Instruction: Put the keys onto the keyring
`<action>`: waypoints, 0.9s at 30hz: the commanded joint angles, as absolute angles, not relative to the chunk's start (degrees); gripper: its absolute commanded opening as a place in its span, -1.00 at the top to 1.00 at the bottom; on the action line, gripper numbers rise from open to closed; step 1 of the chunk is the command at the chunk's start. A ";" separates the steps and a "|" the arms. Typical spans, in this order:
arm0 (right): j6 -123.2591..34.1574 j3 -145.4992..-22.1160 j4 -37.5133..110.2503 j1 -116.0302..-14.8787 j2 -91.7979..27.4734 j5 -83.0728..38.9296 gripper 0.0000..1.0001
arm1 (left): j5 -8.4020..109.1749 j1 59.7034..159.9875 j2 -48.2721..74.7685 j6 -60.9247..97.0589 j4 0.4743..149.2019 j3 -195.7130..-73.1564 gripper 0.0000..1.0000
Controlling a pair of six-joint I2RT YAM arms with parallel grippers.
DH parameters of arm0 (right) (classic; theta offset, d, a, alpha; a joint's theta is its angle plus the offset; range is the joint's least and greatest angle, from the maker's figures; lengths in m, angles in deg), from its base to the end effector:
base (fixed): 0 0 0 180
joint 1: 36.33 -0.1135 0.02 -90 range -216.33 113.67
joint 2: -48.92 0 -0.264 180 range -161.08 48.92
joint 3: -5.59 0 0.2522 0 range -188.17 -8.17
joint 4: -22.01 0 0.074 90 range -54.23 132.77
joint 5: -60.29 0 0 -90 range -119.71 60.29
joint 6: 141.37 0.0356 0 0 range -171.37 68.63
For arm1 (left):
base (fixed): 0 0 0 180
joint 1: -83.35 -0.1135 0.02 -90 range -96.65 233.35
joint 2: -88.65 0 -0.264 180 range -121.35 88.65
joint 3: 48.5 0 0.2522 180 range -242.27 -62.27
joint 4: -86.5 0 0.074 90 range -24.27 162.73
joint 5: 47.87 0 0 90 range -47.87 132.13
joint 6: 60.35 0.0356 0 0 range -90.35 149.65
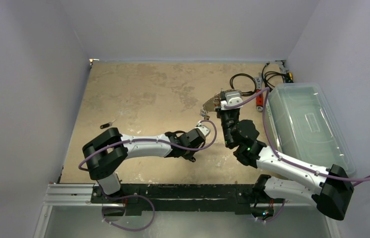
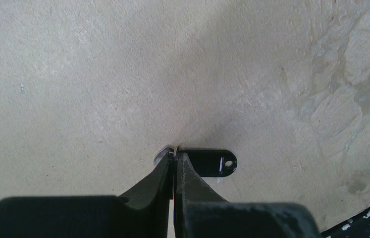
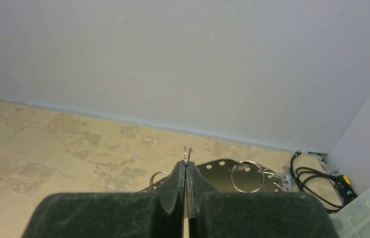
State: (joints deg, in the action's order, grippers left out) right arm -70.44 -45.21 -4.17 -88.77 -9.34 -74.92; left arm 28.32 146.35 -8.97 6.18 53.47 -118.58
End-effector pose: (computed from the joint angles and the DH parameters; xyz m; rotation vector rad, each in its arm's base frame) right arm 0.1572 0.1630 0.3371 -0.1313 1.3363 0.0019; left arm 0.1583 -0.2919 0.1640 0.8003 2.4713 -0.2380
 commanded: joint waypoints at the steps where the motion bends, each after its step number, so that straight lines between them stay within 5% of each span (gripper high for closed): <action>1: -69.73 -47.28 -6.15 -88.62 -9.25 -73.83 1.00 | 29.32 145.95 -9.07 7.08 55.24 -117.47 1.00; 27: -68.61 -45.41 -7.06 -88.62 -6.26 -66.10 1.00 | 20.55 146.10 17.28 14.36 44.15 -120.92 1.00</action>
State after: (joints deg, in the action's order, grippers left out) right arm -69.65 -45.21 -4.06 -88.77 -9.01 -70.20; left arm 24.65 146.35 14.33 11.54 48.66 -116.79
